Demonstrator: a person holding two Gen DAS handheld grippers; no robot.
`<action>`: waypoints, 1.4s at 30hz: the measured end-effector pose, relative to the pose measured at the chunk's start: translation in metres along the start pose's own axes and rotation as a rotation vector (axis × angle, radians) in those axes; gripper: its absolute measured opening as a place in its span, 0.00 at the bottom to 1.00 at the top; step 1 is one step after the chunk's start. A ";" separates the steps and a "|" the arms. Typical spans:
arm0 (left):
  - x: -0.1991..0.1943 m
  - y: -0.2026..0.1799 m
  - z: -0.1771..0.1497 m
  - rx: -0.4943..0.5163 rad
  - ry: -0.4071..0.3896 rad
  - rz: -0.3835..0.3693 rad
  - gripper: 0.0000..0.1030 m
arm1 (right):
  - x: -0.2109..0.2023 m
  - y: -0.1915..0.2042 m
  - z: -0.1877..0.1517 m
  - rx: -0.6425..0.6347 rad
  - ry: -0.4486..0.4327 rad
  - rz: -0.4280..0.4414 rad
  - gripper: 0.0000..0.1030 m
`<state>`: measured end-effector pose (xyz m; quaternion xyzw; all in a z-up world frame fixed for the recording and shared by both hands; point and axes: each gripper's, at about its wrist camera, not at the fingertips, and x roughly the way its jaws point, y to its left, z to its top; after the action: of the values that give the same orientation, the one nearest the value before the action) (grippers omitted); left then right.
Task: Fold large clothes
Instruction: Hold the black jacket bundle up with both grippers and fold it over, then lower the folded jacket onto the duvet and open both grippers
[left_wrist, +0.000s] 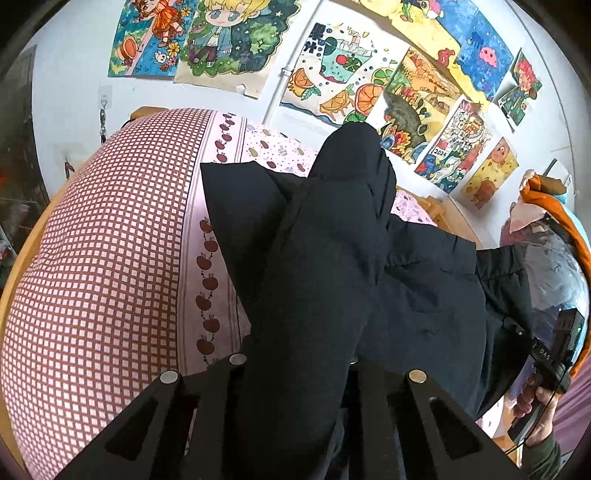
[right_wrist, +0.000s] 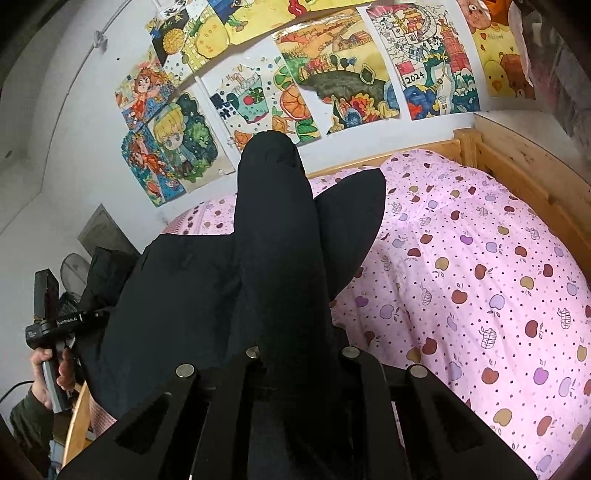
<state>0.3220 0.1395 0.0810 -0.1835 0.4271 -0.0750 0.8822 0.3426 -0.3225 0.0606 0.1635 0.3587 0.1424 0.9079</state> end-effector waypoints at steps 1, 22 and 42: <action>-0.004 0.000 -0.001 -0.005 0.000 -0.005 0.15 | -0.002 0.001 0.000 0.006 -0.002 0.007 0.10; 0.037 0.012 -0.017 -0.021 0.079 0.103 0.21 | 0.022 0.005 -0.026 -0.070 0.080 -0.141 0.13; 0.015 0.029 -0.042 -0.204 -0.097 0.229 0.93 | 0.028 0.014 -0.035 -0.159 0.037 -0.345 0.81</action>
<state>0.2981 0.1511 0.0346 -0.2257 0.4077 0.0787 0.8813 0.3357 -0.2924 0.0257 0.0246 0.3859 0.0153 0.9221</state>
